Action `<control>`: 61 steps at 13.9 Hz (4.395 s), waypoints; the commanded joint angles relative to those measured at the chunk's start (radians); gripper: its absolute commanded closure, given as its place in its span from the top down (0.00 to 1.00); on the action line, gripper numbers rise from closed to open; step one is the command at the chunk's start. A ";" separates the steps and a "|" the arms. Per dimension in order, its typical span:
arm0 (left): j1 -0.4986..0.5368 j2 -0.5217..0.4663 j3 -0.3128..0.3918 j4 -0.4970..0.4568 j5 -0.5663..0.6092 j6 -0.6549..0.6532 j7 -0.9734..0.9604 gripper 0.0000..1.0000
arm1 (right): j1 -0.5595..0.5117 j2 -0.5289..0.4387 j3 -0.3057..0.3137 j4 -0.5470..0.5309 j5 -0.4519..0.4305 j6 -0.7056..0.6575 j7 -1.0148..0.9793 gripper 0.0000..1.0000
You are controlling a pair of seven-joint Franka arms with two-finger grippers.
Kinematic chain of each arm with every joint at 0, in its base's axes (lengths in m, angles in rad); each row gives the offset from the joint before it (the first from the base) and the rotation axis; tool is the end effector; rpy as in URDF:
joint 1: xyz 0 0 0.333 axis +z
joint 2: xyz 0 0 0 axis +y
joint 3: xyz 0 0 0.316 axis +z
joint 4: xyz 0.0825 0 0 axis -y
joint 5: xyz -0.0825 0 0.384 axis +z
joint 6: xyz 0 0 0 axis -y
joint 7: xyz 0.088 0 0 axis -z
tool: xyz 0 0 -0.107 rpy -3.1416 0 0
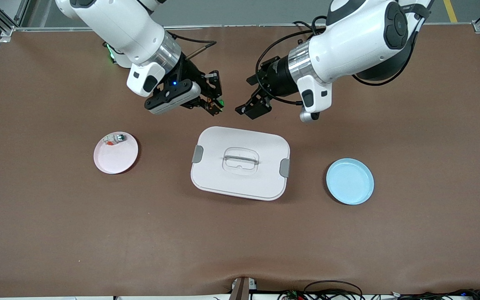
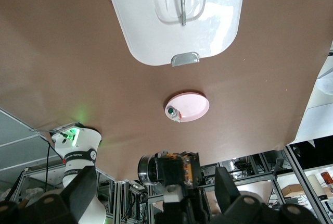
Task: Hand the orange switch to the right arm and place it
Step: 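Open the left gripper and pull it back from the right gripper, then move the switch over the pink plate while the left gripper withdraws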
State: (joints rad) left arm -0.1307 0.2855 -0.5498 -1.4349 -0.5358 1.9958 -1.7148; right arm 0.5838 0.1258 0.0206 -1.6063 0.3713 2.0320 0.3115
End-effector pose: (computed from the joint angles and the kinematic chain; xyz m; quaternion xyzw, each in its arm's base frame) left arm 0.5292 -0.4032 0.5955 0.7643 0.5375 -0.2470 0.2567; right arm 0.5072 0.3743 0.5836 -0.9694 -0.0856 -0.0534 0.2236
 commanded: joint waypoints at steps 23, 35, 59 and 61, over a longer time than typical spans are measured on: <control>0.089 -0.190 0.001 -0.278 0.119 -0.011 0.162 1.00 | -0.197 -0.055 0.012 -0.010 -0.342 -0.477 -0.790 0.00; 0.164 -0.330 0.001 -0.470 0.160 -0.034 0.513 1.00 | -0.263 -0.058 0.012 -0.358 -0.419 -0.058 -1.092 0.00; 0.376 -0.350 0.001 -0.478 0.344 -0.253 1.227 1.00 | -0.544 0.023 0.010 -0.767 -0.601 0.589 -1.488 0.00; 0.382 -0.348 0.002 -0.475 0.381 -0.253 1.267 1.00 | -0.562 0.067 0.010 -0.803 -0.603 0.701 -1.488 0.00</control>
State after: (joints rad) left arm 0.2397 -0.0339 -0.5442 -1.8978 -0.1920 1.7543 -0.4909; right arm 0.0582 0.1532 0.0154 -2.3789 -0.2037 2.6420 -1.1707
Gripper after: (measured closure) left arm 0.000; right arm 0.652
